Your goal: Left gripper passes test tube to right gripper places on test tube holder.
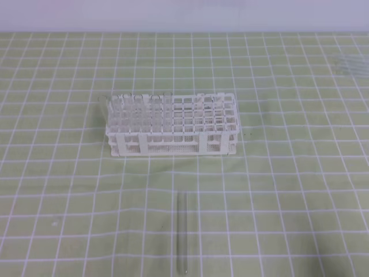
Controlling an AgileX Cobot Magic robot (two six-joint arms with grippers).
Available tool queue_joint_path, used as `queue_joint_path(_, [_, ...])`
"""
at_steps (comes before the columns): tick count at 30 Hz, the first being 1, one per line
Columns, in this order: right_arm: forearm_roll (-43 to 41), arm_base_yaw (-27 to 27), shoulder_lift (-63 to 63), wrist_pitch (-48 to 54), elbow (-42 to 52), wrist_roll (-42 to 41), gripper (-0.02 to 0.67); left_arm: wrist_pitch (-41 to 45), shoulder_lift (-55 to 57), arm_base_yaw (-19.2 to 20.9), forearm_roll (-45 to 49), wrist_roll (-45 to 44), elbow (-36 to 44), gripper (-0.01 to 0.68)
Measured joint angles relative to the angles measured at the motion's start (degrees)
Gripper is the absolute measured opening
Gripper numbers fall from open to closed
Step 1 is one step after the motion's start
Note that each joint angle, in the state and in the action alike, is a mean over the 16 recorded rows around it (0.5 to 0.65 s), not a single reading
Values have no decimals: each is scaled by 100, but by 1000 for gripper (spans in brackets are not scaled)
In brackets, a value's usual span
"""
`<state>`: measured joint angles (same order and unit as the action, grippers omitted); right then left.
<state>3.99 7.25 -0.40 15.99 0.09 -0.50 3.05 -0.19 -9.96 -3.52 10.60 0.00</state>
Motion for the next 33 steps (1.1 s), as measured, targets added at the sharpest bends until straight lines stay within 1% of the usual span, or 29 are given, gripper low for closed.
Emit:
queue_joint_path(25, [44, 0, 0, -106, 0, 9, -2, 44, -56, 0, 139, 379, 54, 0])
queue_joint_path(28, [312, 0, 0, -335, 0, 19, -2, 21, -50, 0, 118, 429, 54, 0])
queue_joint_path(33, [1204, 0, 0, -842, 0, 34, -2, -48, -61, 0, 86, 520, 64, 0])
